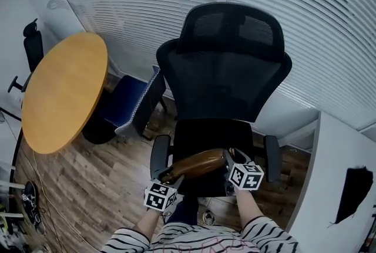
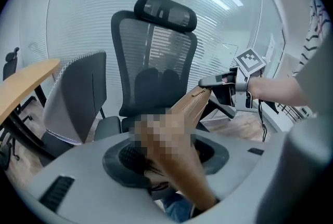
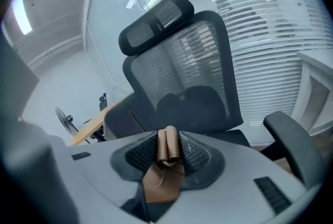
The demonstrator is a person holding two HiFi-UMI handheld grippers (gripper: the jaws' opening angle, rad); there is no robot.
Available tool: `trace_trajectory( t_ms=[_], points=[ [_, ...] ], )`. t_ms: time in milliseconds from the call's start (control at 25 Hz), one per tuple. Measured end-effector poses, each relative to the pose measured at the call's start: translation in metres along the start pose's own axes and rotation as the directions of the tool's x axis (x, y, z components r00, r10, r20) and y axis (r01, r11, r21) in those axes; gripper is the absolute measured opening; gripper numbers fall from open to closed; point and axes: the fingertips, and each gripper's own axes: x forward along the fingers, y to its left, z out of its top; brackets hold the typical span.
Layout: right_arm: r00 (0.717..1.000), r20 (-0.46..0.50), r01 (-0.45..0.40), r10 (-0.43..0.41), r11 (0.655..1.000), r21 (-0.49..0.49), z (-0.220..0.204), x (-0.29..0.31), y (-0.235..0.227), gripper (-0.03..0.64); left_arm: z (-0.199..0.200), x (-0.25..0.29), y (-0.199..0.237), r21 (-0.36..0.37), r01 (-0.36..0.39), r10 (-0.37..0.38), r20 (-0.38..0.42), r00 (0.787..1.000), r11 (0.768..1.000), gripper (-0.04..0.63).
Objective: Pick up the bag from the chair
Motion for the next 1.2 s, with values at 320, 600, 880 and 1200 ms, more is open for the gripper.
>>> trace_trajectory(
  t_ms=[320, 600, 880, 1200],
  points=[
    [0.994, 0.108, -0.011, 0.016, 0.999, -0.050, 0.031, -0.063, 0.027, 0.140, 0.021, -0.049, -0.030, 0.040, -0.015, 0.011, 0.091, 0.996, 0.999, 0.213],
    [0.985, 0.172, -0.020, 0.031, 0.997, -0.071, 0.041, -0.119, 0.043, 0.135, 0.031, -0.093, -0.062, 0.112, -0.021, 0.005, 0.140, 0.990, 0.993, 0.210],
    [0.973, 0.226, -0.030, 0.050, 0.995, -0.094, 0.052, -0.165, 0.058, 0.133, 0.040, -0.129, -0.090, 0.171, -0.034, 0.005, 0.167, 0.986, 0.985, 0.206],
    [0.961, 0.267, -0.041, 0.074, 0.991, -0.130, 0.058, -0.208, 0.067, 0.130, 0.039, -0.159, -0.123, 0.198, -0.070, 0.027, 0.210, 0.977, 0.978, 0.202]
  ],
)
